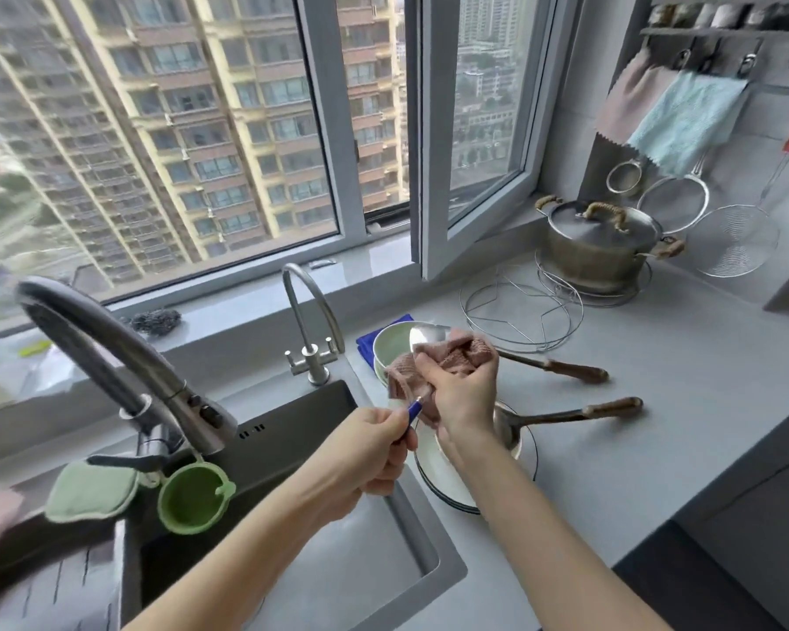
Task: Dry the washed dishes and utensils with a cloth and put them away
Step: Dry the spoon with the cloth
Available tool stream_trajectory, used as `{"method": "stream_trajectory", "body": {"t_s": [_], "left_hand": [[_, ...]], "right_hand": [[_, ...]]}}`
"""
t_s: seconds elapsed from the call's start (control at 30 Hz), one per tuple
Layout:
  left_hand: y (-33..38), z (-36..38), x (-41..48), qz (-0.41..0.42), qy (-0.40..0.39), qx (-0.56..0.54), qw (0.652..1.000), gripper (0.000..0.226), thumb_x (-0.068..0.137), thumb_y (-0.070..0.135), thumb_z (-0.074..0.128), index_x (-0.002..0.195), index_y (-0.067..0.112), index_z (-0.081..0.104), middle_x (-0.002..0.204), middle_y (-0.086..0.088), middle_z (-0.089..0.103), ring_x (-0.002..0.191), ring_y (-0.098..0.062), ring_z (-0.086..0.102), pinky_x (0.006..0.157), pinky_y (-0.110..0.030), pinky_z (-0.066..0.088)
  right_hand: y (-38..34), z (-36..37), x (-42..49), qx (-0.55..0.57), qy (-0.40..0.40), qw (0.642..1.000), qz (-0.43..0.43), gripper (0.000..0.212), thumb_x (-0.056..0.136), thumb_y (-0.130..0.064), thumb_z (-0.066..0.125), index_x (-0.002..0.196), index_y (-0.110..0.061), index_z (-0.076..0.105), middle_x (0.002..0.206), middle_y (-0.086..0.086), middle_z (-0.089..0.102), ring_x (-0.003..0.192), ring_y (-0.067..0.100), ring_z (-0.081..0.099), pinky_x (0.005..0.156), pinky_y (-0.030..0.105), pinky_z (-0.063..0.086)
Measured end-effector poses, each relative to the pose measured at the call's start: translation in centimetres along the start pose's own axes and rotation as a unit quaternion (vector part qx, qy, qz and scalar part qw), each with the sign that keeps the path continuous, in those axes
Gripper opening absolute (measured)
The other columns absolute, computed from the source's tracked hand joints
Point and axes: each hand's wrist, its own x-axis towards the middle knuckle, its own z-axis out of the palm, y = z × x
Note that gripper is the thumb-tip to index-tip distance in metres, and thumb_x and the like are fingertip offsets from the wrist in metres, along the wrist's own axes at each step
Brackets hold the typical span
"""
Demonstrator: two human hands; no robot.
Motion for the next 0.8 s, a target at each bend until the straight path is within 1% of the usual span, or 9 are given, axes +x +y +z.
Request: {"method": "stream_trajectory", "body": {"t_s": [0.07, 0.17, 0.3, 0.37, 0.43, 0.53, 0.6, 0.7, 0.8], "left_hand": [[-0.1, -0.7, -1.1, 0.0, 0.002, -0.015, 1.0, 0.04, 0.102, 0.024, 0.036, 0.065, 0.012, 0.048, 0.047, 0.005, 0.028, 0.038, -0.007, 0.019, 0.034, -0.014, 0.015], [-0.5, -2.2, -2.7, 0.0, 0.015, -0.024, 1.0, 0.039, 0.102, 0.022, 0.035, 0.066, 0.011, 0.048, 0.046, 0.005, 0.029, 0.036, -0.006, 0.02, 0.033, -0.012, 0.016], [-1.8, -5.1, -5.2, 0.016, 0.042, -0.048, 0.998, 0.037, 0.102, 0.023, 0.034, 0.073, 0.009, 0.05, 0.048, 0.005, 0.027, 0.037, -0.006, 0.018, 0.033, -0.012, 0.015], [-2.5, -6.6, -6.1, 0.03, 0.064, -0.07, 0.995, 0.035, 0.102, 0.024, 0.033, 0.082, 0.005, 0.054, 0.051, 0.004, 0.025, 0.04, -0.007, 0.017, 0.034, -0.015, 0.014], [-3.2, -7.6, -6.4, 0.034, 0.083, -0.097, 0.991, 0.037, 0.102, 0.024, 0.032, 0.089, 0.002, 0.058, 0.052, 0.003, 0.027, 0.043, -0.009, 0.018, 0.036, -0.017, 0.014], [-3.8, -7.9, -6.3, 0.041, 0.113, -0.092, 0.989, 0.032, 0.1, 0.019, 0.033, 0.085, 0.006, 0.058, 0.053, 0.003, 0.033, 0.045, -0.009, 0.021, 0.04, -0.018, 0.014], [-4.0, -8.0, -6.3, 0.054, 0.114, -0.059, 0.99, 0.022, 0.098, 0.014, 0.04, 0.078, 0.012, 0.05, 0.057, 0.002, 0.036, 0.047, -0.01, 0.023, 0.042, -0.019, 0.014], [-4.4, -8.7, -6.7, 0.063, 0.118, -0.028, 0.991, 0.021, 0.096, 0.01, 0.046, 0.075, 0.014, 0.048, 0.052, 0.003, 0.037, 0.045, -0.01, 0.027, 0.042, -0.019, 0.018], [-4.7, -10.1, -7.7, 0.09, 0.158, 0.01, 0.983, 0.019, 0.095, 0.012, 0.048, 0.076, 0.015, 0.055, 0.05, 0.006, 0.039, 0.042, -0.008, 0.03, 0.042, -0.018, 0.022]], "right_hand": [[0.1, 0.5, 0.5, -0.023, -0.008, 1.0, -0.02, 0.05, 0.068, -0.005, 0.083, 0.101, -0.026, 0.052, 0.105, 0.018, 0.065, 0.076, 0.027, 0.062, 0.067, 0.039, 0.055], [-0.3, 0.7, 1.5, -0.041, -0.041, 0.998, -0.011, 0.04, 0.072, -0.005, 0.08, 0.095, -0.025, 0.054, 0.107, 0.012, 0.068, 0.092, 0.029, 0.068, 0.072, 0.043, 0.057], [-2.8, -0.2, 3.0, 0.007, 0.022, 1.0, -0.004, 0.03, 0.081, 0.0, 0.07, 0.09, -0.022, 0.052, 0.111, 0.013, 0.066, 0.1, 0.03, 0.066, 0.074, 0.04, 0.057], [-3.8, -0.1, 1.4, 0.002, -0.017, 1.0, 0.01, 0.021, 0.088, -0.006, 0.064, 0.093, -0.022, 0.051, 0.103, 0.006, 0.065, 0.104, 0.032, 0.064, 0.08, 0.051, 0.056], [-3.5, 0.6, -1.7, 0.014, -0.083, 0.994, 0.068, 0.013, 0.092, -0.016, 0.06, 0.102, -0.021, 0.053, 0.102, 0.006, 0.065, 0.099, 0.032, 0.065, 0.075, 0.058, 0.056], [-1.9, 3.0, -6.9, 0.059, -0.173, 0.97, 0.162, 0.018, 0.094, -0.02, 0.055, 0.112, -0.017, 0.054, 0.099, 0.01, 0.068, 0.08, 0.026, 0.07, 0.06, 0.05, 0.058], [0.0, 5.1, -9.2, 0.069, -0.198, 0.964, 0.16, 0.02, 0.093, -0.014, 0.057, 0.113, -0.013, 0.053, 0.096, 0.01, 0.068, 0.076, 0.023, 0.07, 0.06, 0.044, 0.058], [2.3, 8.3, -10.5, 0.031, -0.143, 0.982, 0.121, 0.029, 0.086, 0.0, 0.064, 0.111, -0.004, 0.05, 0.094, 0.017, 0.063, 0.078, 0.027, 0.065, 0.071, 0.044, 0.057], [3.2, 10.9, -10.6, 0.035, -0.102, 0.987, 0.12, 0.025, 0.084, 0.003, 0.063, 0.105, 0.001, 0.049, 0.088, 0.019, 0.058, 0.074, 0.029, 0.061, 0.058, 0.036, 0.053]]}}
